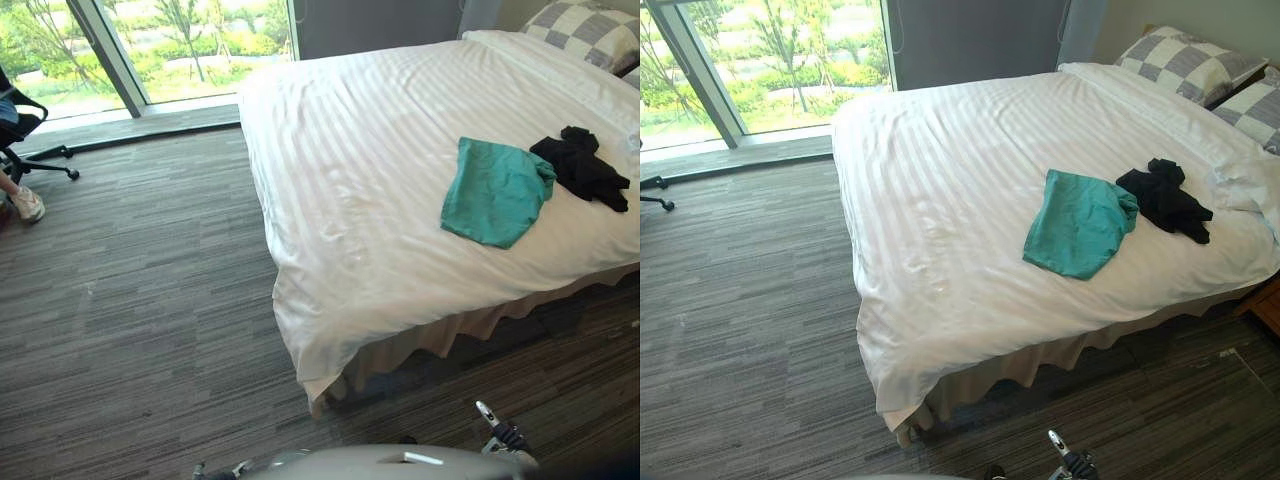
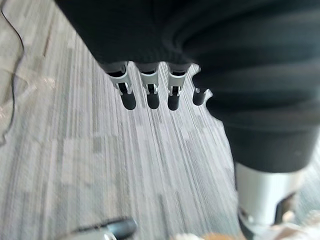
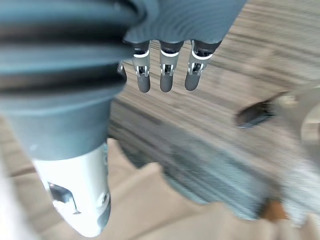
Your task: Tidy the bed and pick cloth on bed and put in laundry
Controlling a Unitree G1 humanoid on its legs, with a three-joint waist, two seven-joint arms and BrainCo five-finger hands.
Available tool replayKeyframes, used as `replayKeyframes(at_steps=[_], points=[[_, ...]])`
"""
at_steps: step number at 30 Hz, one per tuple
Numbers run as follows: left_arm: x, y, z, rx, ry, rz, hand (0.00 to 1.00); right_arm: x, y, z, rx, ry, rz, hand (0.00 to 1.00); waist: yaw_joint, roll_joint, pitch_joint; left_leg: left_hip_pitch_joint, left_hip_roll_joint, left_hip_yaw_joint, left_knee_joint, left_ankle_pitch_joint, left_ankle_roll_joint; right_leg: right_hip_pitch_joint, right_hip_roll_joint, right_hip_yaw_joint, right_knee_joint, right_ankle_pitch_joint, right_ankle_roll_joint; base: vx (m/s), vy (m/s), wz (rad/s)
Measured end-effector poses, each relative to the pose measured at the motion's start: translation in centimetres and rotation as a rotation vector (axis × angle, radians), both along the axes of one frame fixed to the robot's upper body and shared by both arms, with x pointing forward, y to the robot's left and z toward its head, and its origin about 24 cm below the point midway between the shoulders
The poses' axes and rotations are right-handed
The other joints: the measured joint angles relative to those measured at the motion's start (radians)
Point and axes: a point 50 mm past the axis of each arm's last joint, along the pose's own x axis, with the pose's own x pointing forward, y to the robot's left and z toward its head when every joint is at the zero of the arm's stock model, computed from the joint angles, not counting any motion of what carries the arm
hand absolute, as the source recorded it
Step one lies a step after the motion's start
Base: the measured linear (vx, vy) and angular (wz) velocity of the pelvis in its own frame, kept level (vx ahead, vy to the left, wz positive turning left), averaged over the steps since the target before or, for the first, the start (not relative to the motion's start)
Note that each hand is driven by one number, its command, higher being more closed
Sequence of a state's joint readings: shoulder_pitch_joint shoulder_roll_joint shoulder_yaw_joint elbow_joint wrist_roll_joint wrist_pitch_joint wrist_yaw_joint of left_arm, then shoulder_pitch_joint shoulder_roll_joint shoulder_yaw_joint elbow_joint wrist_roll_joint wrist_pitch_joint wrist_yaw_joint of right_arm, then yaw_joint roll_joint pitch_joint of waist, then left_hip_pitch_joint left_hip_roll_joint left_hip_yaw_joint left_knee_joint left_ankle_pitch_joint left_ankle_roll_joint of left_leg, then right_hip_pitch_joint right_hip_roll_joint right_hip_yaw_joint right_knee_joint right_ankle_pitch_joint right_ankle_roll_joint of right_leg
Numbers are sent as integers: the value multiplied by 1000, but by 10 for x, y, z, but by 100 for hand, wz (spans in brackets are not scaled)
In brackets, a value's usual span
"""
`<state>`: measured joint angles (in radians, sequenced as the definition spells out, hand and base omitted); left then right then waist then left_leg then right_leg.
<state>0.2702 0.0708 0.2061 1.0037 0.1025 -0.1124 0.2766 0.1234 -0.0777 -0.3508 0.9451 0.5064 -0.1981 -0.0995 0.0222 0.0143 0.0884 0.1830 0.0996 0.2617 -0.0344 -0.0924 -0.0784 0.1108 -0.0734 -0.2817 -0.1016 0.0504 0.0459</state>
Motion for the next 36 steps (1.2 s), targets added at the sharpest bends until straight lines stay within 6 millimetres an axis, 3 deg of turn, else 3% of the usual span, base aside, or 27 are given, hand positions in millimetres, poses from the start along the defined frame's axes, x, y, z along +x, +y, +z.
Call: replayKeyframes(at_steps=[1,2,7,8,10,11,12,14,16,18,19,20,21,23,24,26,29,36], points=[[6,-1,1,-13,-28,-22,0,11,-5,8,-42,-59,-3,0,-2,1,0,4,0,2,-1,0,1,1,0,2,0,0,0,33,18,-9],[14,-3,1,-26,-53,-40,0,21,-10,17,-100,-117,7,100,-4,0,-1,7,1,3,-1,1,4,2,0,3,0,0,0,22,15,-5],[30,-7,3,-47,-96,-145,0,75,-27,64,-289,-368,136,100,-4,-6,-2,5,-7,-1,-1,0,5,-2,1,-6,0,0,0,23,8,2],[32,-6,4,-54,-104,-156,0,93,-32,101,-554,-543,268,100,-4,-8,-1,1,-10,-6,0,-1,6,-5,-1,-6,0,0,0,29,32,9],[30,-5,4,-51,-106,-157,0,108,-32,140,-658,-791,367,100,-3,-7,-3,-10,-13,-13,1,-1,8,-15,-3,-11,0,-1,1,22,24,12],[30,-1,6,-44,-115,-163,0,122,-26,180,-719,-1026,481,100,-4,-9,-1,-19,-15,-22,1,0,10,-16,-5,-18,0,-1,2,43,10,18],[29,3,7,-33,-113,-186,0,130,-15,206,-756,-1175,582,100,-5,-14,0,-26,-15,-29,2,1,11,-17,-6,-26,0,-1,2,47,6,16],[28,6,9,-22,-112,-217,0,139,5,220,-711,-1255,747,100,-4,-24,1,-25,-15,-36,3,2,13,-14,-5,-32,0,-1,1,35,0,11],[26,2,7,-30,-101,-241,0,151,29,207,-538,-1195,883,100,-2,-32,2,-21,-16,-55,7,2,13,-1,-6,-38,0,0,1,23,8,13],[28,-2,7,-36,-99,-264,0,154,70,174,-339,-1066,1082,100,26,-36,14,-15,-19,-56,8,2,15,6,-10,-39,0,0,1,-24,21,3],[28,-2,7,-35,-97,-267,0,154,82,170,-299,-1051,1137,100,29,-35,16,-21,-21,-58,8,4,17,4,-12,-45,0,0,1,-73,7,12],[28,-3,7,-36,-97,-260,0,156,111,166,-227,-1037,1254,100,31,-35,27,-37,-26,-75,9,8,23,0,-18,-63,5,-1,3,-65,-3,21],[28,-3,7,-38,-100,-253,0,158,122,168,-205,-1041,1287,100,32,-37,35,-43,-28,-83,12,10,25,-1,-20,-67,5,-1,4,-113,-8,44],[47,1,11,-46,-168,-190,0,187,169,198,-181,-1106,1387,100,83,-47,105,-127,-29,-133,85,6,30,-36,-32,-101,23,-2,6,-145,-18,55],[52,2,12,-46,-185,-180,0,196,176,208,-194,-1127,1398,100,98,-48,126,-147,-27,-143,105,5,29,-54,-34,-108,39,-3,3,-176,-24,49],[73,9,20,-35,-270,-139,0,231,203,266,-282,-1254,1393,100,158,-65,243,-250,-19,-179,166,6,24,-134,-38,-134,98,-10,-12,-193,-24,40],[83,11,25,-33,-312,-125,0,247,224,312,-340,-1349,1411,100,204,-72,336,-317,-25,-225,184,29,27,-175,-48,-177,117,-8,-17,-116,-15,46],[100,7,35,-64,-431,-134,0,266,239,350,-403,-1338,1410,100,255,-60,368,-435,-51,-299,202,54,41,-242,-78,-261,132,-8,-17,27,24,41]])
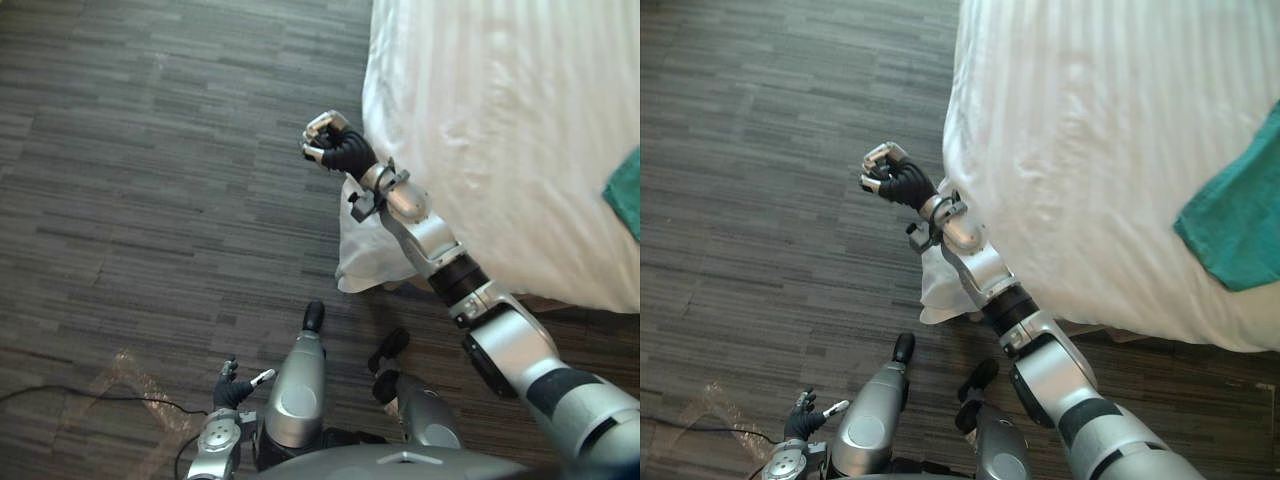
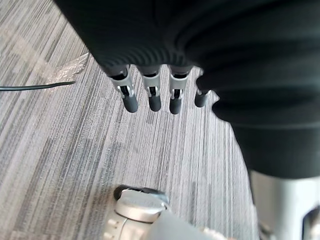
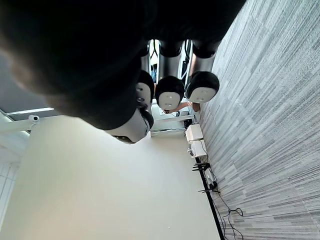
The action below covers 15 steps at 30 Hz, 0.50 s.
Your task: Tidy the bed and pick cloth on bed and put in laundry
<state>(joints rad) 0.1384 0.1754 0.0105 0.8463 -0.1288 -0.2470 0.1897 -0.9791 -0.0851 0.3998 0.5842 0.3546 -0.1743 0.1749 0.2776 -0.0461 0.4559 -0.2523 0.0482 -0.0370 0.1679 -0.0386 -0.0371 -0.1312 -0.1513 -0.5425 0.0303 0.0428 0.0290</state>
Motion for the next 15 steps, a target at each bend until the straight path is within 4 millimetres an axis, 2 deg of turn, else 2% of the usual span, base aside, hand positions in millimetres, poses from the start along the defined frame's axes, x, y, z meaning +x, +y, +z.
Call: replayKeyframes(at_steps=[5,6,8,9,12,14,15], points=[[23,-9,7,-40,-68,-55,0,18,-17,22,65,18,-123,100,24,42,24,-106,-16,-25,28,11,7,-86,-26,-28,37,-3,2,-5,56,24],[37,-15,12,-60,-109,-88,0,26,-31,24,77,29,-192,100,41,69,39,-145,-21,-27,39,17,10,-131,-35,-30,67,-9,-2,-52,63,11],[45,-19,15,-73,-136,-103,0,32,-42,24,87,47,-248,100,46,89,49,-183,-26,-29,50,22,12,-175,-49,-30,101,-20,-1,-77,66,11],[53,-23,18,-86,-164,-114,0,38,-57,24,105,65,-315,100,48,109,58,-227,-32,-31,51,34,14,-230,-64,-30,137,-26,-5,-82,54,11],[67,-31,21,-99,-178,-160,0,46,-82,19,134,101,-426,100,55,132,69,-291,-32,-31,65,42,13,-299,-71,-29,164,-29,-9,-74,18,4],[82,-46,26,-123,-223,-184,0,52,-111,17,192,140,-536,100,59,155,78,-351,-32,-28,66,57,11,-374,-79,-18,197,-35,-19,-60,-8,-1],[84,-49,27,-130,-231,-184,0,52,-116,17,203,142,-550,100,58,159,79,-361,-31,-27,68,58,11,-386,-80,-16,202,-36,-20,-45,-19,-7]])
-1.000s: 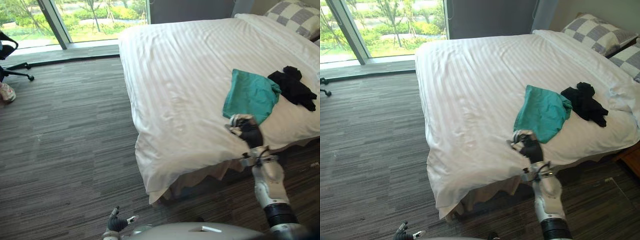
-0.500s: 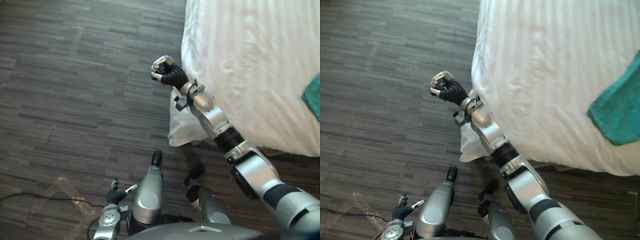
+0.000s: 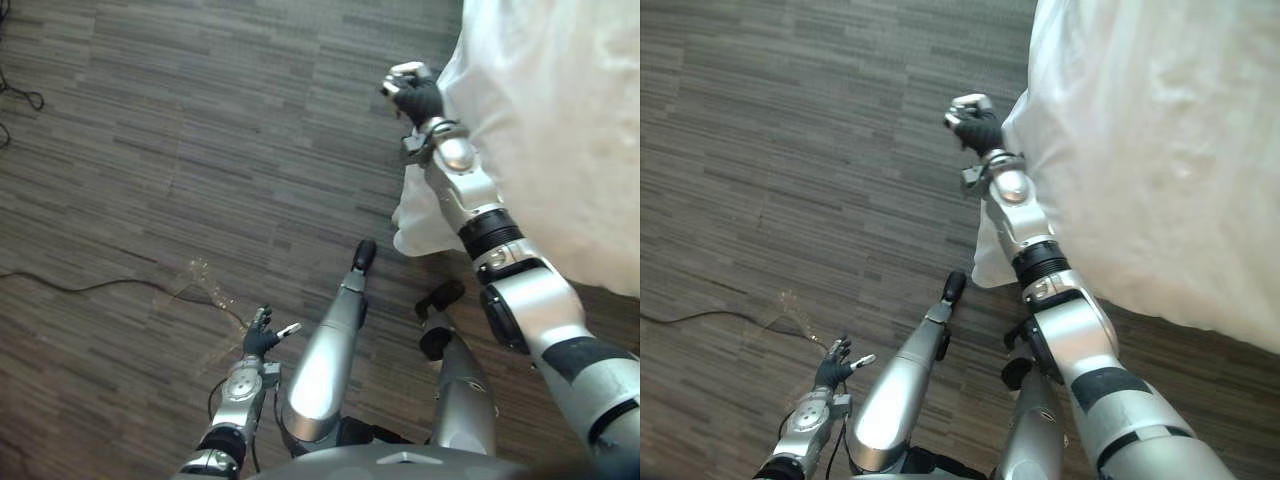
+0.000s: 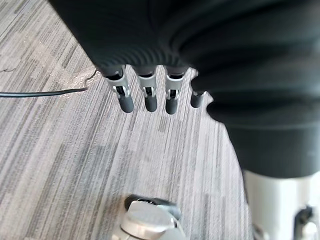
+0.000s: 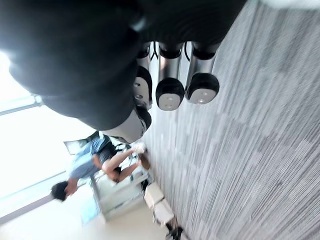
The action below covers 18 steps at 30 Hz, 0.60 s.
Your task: Tidy the bed and pick cloth on bed and put in laundry
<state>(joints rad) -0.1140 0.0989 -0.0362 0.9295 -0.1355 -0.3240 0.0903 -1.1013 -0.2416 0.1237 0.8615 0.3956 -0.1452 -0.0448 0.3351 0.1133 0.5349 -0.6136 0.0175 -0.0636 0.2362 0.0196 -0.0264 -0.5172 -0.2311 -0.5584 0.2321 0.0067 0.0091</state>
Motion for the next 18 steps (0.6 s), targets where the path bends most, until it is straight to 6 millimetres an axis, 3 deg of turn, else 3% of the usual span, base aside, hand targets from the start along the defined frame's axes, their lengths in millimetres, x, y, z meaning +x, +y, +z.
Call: replayKeyframes(at_steps=[1,4,7,8,10,11,13,15,18], points=[[5,-9,3,-23,-25,-3,0,0,-2,2,7,-8,-11,100,-1,9,1,-23,3,7,7,0,0,-33,-3,9,20,-5,-6,-40,-24,-19],[17,-15,11,-72,-74,69,0,-5,18,-2,61,-18,61,100,-11,12,0,-57,11,38,10,0,-1,-100,-17,33,66,-20,-17,-20,-28,-21],[24,-19,19,-112,-117,139,0,-11,29,-21,83,5,104,100,-30,12,0,-69,15,60,9,0,-1,-128,-18,55,80,-22,-20,10,-21,-14],[27,-23,22,-133,-136,173,0,-15,41,-37,102,39,147,100,-54,11,0,-68,16,73,9,0,-1,-134,-22,63,90,-27,-18,20,-6,-8],[28,-26,24,-151,-145,198,0,-19,45,-54,125,82,165,100,-74,10,-1,-63,16,88,9,0,-2,-135,-25,71,94,-29,-17,34,6,-8],[29,-30,24,-173,-145,219,0,-26,45,-84,177,155,166,100,-92,6,-2,-53,16,109,8,-1,-2,-134,-30,82,98,-29,-17,47,17,-12],[28,-30,23,-172,-135,243,0,-35,46,-111,204,224,168,100,-113,5,-2,-37,16,123,6,-1,-3,-125,-31,91,99,-28,-16,38,14,-15],[24,-30,19,-161,-105,263,0,-53,45,-158,230,359,170,100,-138,-3,-3,30,15,153,-21,-1,-3,-85,-31,116,92,-26,-13,52,16,-34],[14,-21,8,-79,-35,233,0,-97,39,-234,281,593,105,100,-201,-46,-18,169,17,192,-100,-4,-7,12,-13,150,40,-19,0,57,19,-48]])
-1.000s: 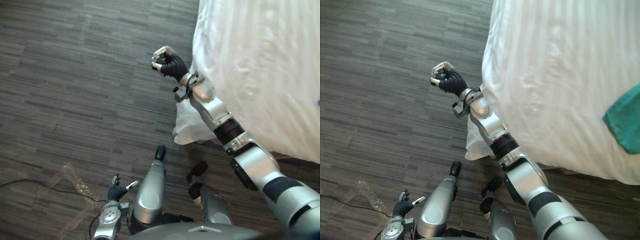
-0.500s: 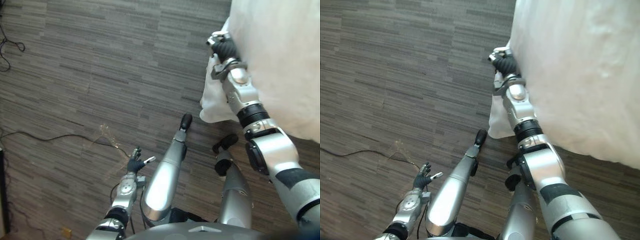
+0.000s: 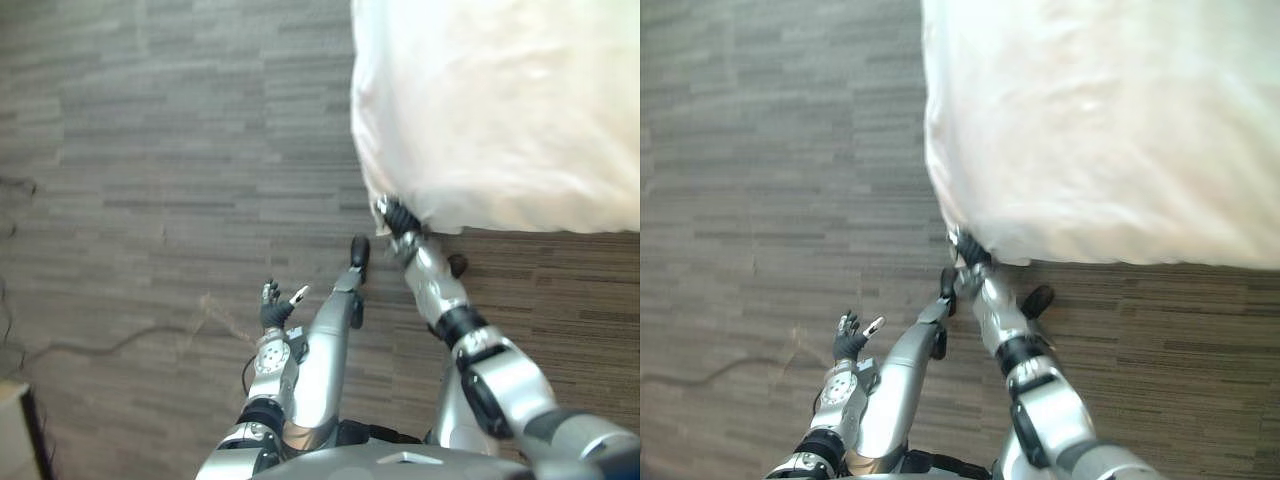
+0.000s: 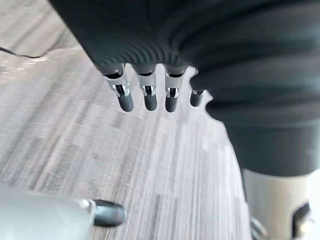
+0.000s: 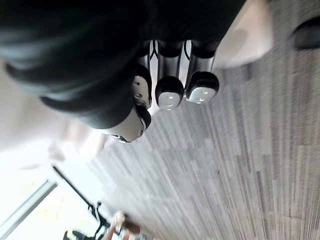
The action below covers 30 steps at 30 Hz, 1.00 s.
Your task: Tidy the bed and pick cloth on bed and put in laundry
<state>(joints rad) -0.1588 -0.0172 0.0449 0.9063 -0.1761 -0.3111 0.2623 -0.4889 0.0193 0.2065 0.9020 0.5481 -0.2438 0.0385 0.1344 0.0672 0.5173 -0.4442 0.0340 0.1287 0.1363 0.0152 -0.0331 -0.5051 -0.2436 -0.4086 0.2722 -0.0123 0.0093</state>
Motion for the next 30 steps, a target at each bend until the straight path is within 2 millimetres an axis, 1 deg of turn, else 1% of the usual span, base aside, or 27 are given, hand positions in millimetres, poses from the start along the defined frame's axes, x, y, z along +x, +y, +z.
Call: replayKeyframes(at_steps=[1,2,3,4,5,6,7,8,9,10,11,12,14,15,16,17,19,20,21,22,23,24,25,26,27,29,30], points=[[-1,1,-1,13,9,-7,0,-7,-3,-10,-2,31,-9,100,-10,-8,-5,14,0,4,-9,1,-1,10,2,5,-7,1,4,59,12,-40],[-4,5,-4,39,28,-23,0,-23,-10,-30,-8,104,-33,100,-32,-28,-16,46,2,13,-24,0,-1,34,11,17,-24,2,14,74,6,-33],[-7,8,-6,61,50,-41,0,-39,-20,-46,-10,163,-67,100,-49,-41,-23,83,5,24,-39,-1,-2,68,20,21,-45,6,20,80,6,-31],[-8,8,-7,72,58,-50,0,-46,-25,-53,-11,187,-82,100,-55,-48,-26,100,5,26,-47,-2,-3,83,23,24,-53,8,21,102,14,-23],[-13,11,-9,87,72,-55,0,-62,-38,-68,8,243,-126,100,-66,-54,-30,149,6,32,-65,-3,-4,129,31,31,-75,11,26,95,15,-16],[-14,10,-10,90,77,-59,0,-68,-44,-73,13,257,-143,100,-67,-56,-32,166,7,34,-69,-4,-5,147,35,35,-84,14,29,118,19,-29],[-19,11,-13,103,92,-73,0,-81,-56,-81,32,281,-192,100,-68,-64,-42,206,12,53,-76,-4,-4,185,43,42,-107,25,25,114,16,-38],[-27,16,-17,115,116,-73,0,-91,-63,-89,52,300,-230,100,-74,-71,-62,242,15,61,-87,-9,-5,220,56,52,-138,38,29,112,14,-39],[-30,17,-20,117,130,-70,0,-96,-66,-92,59,308,-243,100,-78,-75,-74,253,17,67,-90,-11,-7,232,61,56,-150,42,30,163,9,-37],[-45,22,-28,124,178,-62,0,-111,-75,-101,75,343,-296,100,-88,-83,-126,281,21,80,-103,-17,-11,263,74,68,-186,50,35,188,-2,-29],[-56,25,-34,139,228,-69,0,-127,-85,-109,109,364,-358,100,-94,-83,-161,315,26,85,-105,-29,-15,307,87,73,-219,57,36,193,-7,-28],[-59,26,-36,145,245,-72,0,-133,-89,-111,120,371,-380,100,-95,-83,-174,330,28,86,-105,-35,-14,326,91,75,-231,59,37,165,-13,-29],[-84,32,-48,171,350,-83,0,-169,-107,-123,228,389,-512,100,-97,-88,-258,426,37,112,-132,-57,-24,427,115,90,-300,68,45,152,-12,-32],[-89,33,-50,177,373,-87,0,-176,-111,-125,242,388,-537,100,-99,-88,-276,441,38,112,-138,-61,-25,443,119,91,-311,70,47,117,-9,-20],[-98,34,-55,174,413,-91,0,-187,-118,-126,265,381,-577,100,-105,-90,-304,465,39,113,-143,-68,-27,471,123,91,-329,71,48,137,-8,-11],[-110,37,-59,145,462,-77,0,-199,-129,-126,291,342,-627,100,-119,-94,-340,510,39,115,-162,-73,-31,519,129,91,-356,72,51,128,-3,-9],[-114,38,-61,125,482,-80,0,-203,-137,-122,305,294,-648,100,-120,-100,-352,547,41,122,-174,-75,-34,553,134,91,-367,74,53,85,0,-14],[-117,39,-63,95,498,-67,0,-199,-141,-115,324,214,-638,100,-121,-106,-356,573,43,131,-178,-80,-35,576,137,92,-368,73,53,13,3,-18],[-118,40,-64,88,505,-67,0,-196,-142,-111,330,182,-627,100,-123,-107,-357,580,43,132,-179,-80,-35,581,136,92,-368,72,53,-43,7,-14],[-119,40,-64,85,511,-74,0,-184,-143,-101,336,101,-588,100,-125,-108,-363,587,41,130,-187,-78,-33,585,136,92,-368,72,53,-43,4,-2],[-119,39,-64,86,512,-77,0,-179,-142,-96,339,73,-572,100,-125,-109,-366,587,40,130,-187,-78,-32,584,135,92,-368,73,53,-39,11,5],[-120,39,-64,88,515,-80,0,-159,-137,-78,351,-38,-493,100,-124,-110,-376,590,37,123,-188,-75,-27,586,132,89,-368,75,56,-10,9,7],[-120,39,-64,92,514,-84,0,-153,-135,-72,355,-66,-470,100,-123,-110,-377,592,36,121,-188,-74,-26,588,131,88,-368,75,56,-26,15,14],[-120,39,-64,99,513,-94,0,-137,-126,-57,367,-132,-393,100,-122,-111,-377,600,34,111,-189,-73,-24,601,129,85,-368,76,57,-16,7,12],[-120,39,-64,100,513,-96,0,-132,-123,-53,374,-148,-368,100,-121,-111,-377,602,34,108,-189,-72,-24,605,129,84,-368,76,57,-32,9,16],[-121,38,-63,105,503,-102,0,-109,-102,-36,406,-195,-218,100,-116,-114,-385,604,30,91,-188,-70,-20,616,125,65,-370,76,57,-35,2,18],[-120,38,-63,109,501,-107,0,-106,-96,-34,410,-198,-188,100,-115,-114,-385,602,29,85,-188,-69,-18,617,124,64,-370,76,57,-36,3,24]])
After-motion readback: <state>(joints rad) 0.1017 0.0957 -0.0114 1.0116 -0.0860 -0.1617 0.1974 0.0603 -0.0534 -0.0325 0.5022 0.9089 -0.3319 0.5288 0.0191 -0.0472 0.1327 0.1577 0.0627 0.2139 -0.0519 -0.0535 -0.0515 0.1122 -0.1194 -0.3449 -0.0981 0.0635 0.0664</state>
